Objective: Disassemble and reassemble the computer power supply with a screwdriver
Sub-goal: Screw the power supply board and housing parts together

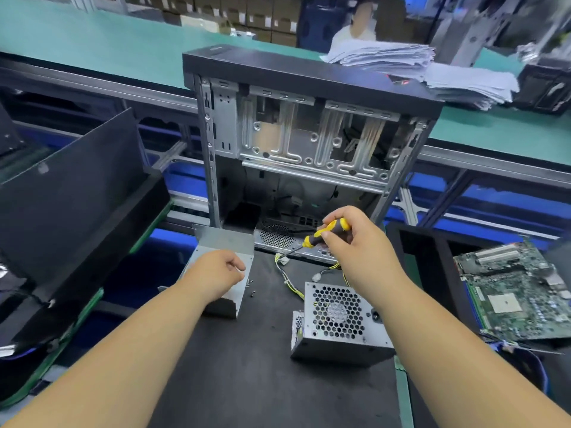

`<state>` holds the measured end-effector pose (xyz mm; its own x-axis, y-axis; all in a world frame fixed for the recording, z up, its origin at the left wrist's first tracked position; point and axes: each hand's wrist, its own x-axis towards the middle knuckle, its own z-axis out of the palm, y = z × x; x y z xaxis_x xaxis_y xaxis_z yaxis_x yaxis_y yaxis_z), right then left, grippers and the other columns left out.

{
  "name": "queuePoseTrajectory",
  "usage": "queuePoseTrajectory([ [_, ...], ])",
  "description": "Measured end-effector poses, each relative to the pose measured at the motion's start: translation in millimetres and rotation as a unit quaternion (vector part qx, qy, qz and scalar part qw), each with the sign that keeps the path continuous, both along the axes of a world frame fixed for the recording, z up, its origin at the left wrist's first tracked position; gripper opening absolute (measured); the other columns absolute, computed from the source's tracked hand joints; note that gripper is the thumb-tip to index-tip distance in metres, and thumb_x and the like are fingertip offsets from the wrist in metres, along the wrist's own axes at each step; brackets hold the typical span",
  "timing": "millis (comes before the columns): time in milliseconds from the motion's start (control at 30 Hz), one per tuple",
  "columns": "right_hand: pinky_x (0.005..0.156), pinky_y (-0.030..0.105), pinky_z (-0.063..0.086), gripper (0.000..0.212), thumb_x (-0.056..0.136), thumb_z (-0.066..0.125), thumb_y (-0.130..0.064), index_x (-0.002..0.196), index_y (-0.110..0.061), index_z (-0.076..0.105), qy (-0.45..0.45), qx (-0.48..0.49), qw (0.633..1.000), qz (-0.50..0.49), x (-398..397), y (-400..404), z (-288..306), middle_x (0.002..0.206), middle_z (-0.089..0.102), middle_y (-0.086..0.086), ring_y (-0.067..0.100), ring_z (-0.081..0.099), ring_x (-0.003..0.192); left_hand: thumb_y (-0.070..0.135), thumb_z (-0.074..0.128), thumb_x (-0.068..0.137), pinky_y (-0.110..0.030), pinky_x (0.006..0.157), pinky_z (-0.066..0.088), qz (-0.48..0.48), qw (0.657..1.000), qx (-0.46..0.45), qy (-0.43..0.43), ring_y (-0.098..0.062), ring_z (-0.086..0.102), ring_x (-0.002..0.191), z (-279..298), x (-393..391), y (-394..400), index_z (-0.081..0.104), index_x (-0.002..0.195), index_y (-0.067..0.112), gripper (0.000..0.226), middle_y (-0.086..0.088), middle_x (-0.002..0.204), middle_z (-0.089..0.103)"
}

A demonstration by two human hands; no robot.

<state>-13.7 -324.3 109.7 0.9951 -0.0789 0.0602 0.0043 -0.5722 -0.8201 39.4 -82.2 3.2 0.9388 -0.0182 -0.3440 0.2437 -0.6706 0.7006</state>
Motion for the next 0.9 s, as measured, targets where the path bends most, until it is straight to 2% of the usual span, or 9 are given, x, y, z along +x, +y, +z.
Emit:
queuePoseTrajectory([
  [133, 0.079, 0.052, 0.057, 0.018, 0.095, 0.057, -0.02, 0.094, -0.038, 0.055, 0.014, 0.009, 0.999, -0.037, 2, -2, -4, 0.088, 0.072, -0.01, 0.027, 0.069, 0.088, 0.013, 0.056, 0.083, -0.022, 0.059, 0.041, -0.074, 0.993, 0.093, 0.002, -0.012, 0.053, 0.068, -16, 27, -7, 0.067, 0.086, 0.027, 0.019, 0.008, 0.079, 0.063],
  [233, 0.08, 0.054, 0.056, 0.019, 0.095, 0.058, -0.02, 0.094, -0.039, 0.056, 0.022, 0.013, 0.998, -0.059, 3, -2, -7, 0.088, 0.072, -0.008, 0.028, 0.068, 0.09, 0.016, 0.058, 0.084, -0.024, 0.07, 0.046, -0.13, 0.979, 0.159, 0.008, -0.014, 0.056, 0.078, -27, 45, -12, 0.062, 0.078, 0.03, 0.016, 0.012, 0.082, 0.061],
  [333, 0.079, 0.055, 0.056, 0.018, 0.095, 0.058, -0.021, 0.094, -0.039, 0.056, 0.033, 0.008, 0.997, -0.067, 4, 1, -11, 0.089, 0.071, -0.007, 0.028, 0.068, 0.089, 0.018, 0.067, 0.082, -0.026, 0.08, 0.05, -0.167, 0.968, 0.186, 0.013, -0.015, 0.062, 0.089, -37, 57, -15, 0.059, 0.071, 0.028, 0.017, 0.012, 0.084, 0.064],
  [533, 0.078, 0.053, 0.056, 0.017, 0.094, 0.057, -0.021, 0.096, -0.038, 0.057, 0.037, -0.003, 0.997, -0.065, 7, 11, -10, 0.088, 0.07, -0.008, 0.026, 0.069, 0.09, 0.017, 0.068, 0.082, -0.025, 0.074, 0.051, -0.199, 0.954, 0.226, 0.004, -0.016, 0.064, 0.09, -51, 62, -17, 0.058, 0.068, 0.024, 0.018, 0.007, 0.089, 0.07],
  [667, 0.077, 0.051, 0.057, 0.017, 0.095, 0.058, -0.022, 0.096, -0.038, 0.056, 0.036, -0.016, 0.997, -0.065, 5, 14, -6, 0.089, 0.072, -0.01, 0.025, 0.068, 0.087, 0.015, 0.061, 0.082, -0.027, 0.074, 0.053, -0.213, 0.946, 0.245, 0.002, -0.018, 0.064, 0.088, -52, 60, -18, 0.064, 0.076, 0.023, 0.01, 0.005, 0.089, 0.069],
  [900, 0.076, 0.047, 0.057, 0.016, 0.095, 0.057, -0.022, 0.097, -0.038, 0.055, 0.037, -0.025, 0.997, -0.066, -1, 16, -2, 0.089, 0.073, -0.017, 0.019, 0.068, 0.089, 0.011, 0.053, 0.079, -0.03, 0.075, 0.055, -0.218, 0.94, 0.262, -0.018, -0.02, 0.063, 0.09, -53, 56, -25, 0.066, 0.09, 0.019, 0.019, 0.002, 0.093, 0.067],
])
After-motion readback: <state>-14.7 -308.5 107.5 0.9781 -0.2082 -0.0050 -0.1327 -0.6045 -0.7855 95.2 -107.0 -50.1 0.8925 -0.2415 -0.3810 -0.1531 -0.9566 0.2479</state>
